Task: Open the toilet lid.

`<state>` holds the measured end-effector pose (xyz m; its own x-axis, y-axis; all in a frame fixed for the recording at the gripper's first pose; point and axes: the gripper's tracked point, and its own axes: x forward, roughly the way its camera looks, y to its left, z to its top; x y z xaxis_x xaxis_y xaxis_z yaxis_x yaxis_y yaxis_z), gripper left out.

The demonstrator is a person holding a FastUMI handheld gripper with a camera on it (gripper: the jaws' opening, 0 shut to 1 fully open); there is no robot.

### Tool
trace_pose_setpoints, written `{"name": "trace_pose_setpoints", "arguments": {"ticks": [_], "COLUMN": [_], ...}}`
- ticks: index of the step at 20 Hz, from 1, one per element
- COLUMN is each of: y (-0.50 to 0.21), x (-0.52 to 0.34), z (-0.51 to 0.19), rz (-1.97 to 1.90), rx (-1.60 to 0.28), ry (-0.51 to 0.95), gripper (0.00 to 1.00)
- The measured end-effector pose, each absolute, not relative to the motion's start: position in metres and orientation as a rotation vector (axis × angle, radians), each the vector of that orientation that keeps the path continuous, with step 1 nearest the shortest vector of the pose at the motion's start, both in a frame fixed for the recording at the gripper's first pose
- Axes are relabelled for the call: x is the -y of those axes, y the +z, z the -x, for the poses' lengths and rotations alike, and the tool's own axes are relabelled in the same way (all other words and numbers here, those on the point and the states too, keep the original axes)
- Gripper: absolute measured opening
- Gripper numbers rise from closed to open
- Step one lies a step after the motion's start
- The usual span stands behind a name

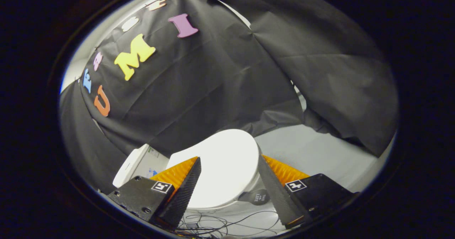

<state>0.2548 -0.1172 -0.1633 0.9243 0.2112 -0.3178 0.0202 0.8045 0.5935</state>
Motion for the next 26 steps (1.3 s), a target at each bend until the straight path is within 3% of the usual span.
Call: {"name": "trace_pose_setpoints", "arguments": {"ticks": [13,18,26], "y": [-0.26,-0.271,-0.277], "x": [0.125,0.116,0.103], "z": [-0.244,-0.237,-0.236], "rz": [-0.828,-0.961,-0.968], "rx": [-0.602,-0.664,-0.704], "ry": [0.114,0.152,0.209], "gripper": [0.98,0.91,0.51]}}
